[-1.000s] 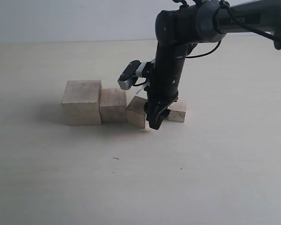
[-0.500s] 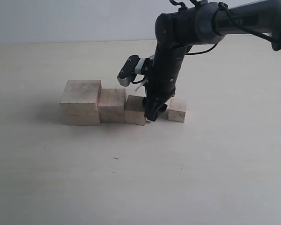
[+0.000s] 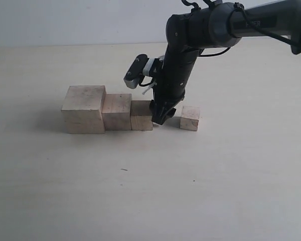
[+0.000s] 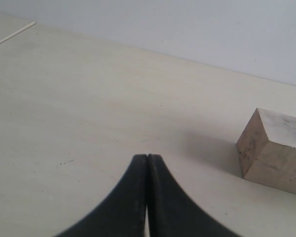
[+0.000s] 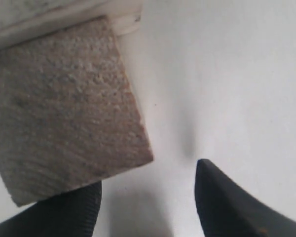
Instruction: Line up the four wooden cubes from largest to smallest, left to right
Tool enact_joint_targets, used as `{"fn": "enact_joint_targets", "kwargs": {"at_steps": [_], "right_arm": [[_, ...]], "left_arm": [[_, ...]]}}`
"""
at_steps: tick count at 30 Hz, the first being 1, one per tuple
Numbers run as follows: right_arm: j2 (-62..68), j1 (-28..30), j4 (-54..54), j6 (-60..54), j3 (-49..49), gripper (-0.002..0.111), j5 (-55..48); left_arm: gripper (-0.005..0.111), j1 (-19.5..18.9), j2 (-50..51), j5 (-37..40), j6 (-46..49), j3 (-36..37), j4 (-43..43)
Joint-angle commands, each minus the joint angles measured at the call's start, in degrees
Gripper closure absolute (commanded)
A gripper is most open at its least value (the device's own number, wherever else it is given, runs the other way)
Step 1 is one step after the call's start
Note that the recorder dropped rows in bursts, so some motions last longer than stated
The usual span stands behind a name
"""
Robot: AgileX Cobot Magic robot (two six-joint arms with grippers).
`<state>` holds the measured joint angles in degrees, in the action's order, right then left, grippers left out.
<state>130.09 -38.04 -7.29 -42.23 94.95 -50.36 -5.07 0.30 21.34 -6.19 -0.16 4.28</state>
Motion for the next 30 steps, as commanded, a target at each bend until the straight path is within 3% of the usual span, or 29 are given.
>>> {"fn": "enact_joint_targets", "kwargs": {"at_steps": [1,18,30], "right_arm": [[-0.13,0.14,-0.23,0.3,-0.34,0.054,1.8],[-1.81,0.14,-0.06,0.45,-0.23,0.054,-0.74],[-11.43,0.14,7.98,11.8,-0.23,0.054,-4.18]], "left_arm": [[0.107,0.01,-0.3,-0.48,-0.07,0.16,0.37],[0.107,0.01,-0.3,-0.48,-0.07,0.16,0.37],[0.107,0.01,-0.3,-0.48,-0.07,0.16,0.37]]}}
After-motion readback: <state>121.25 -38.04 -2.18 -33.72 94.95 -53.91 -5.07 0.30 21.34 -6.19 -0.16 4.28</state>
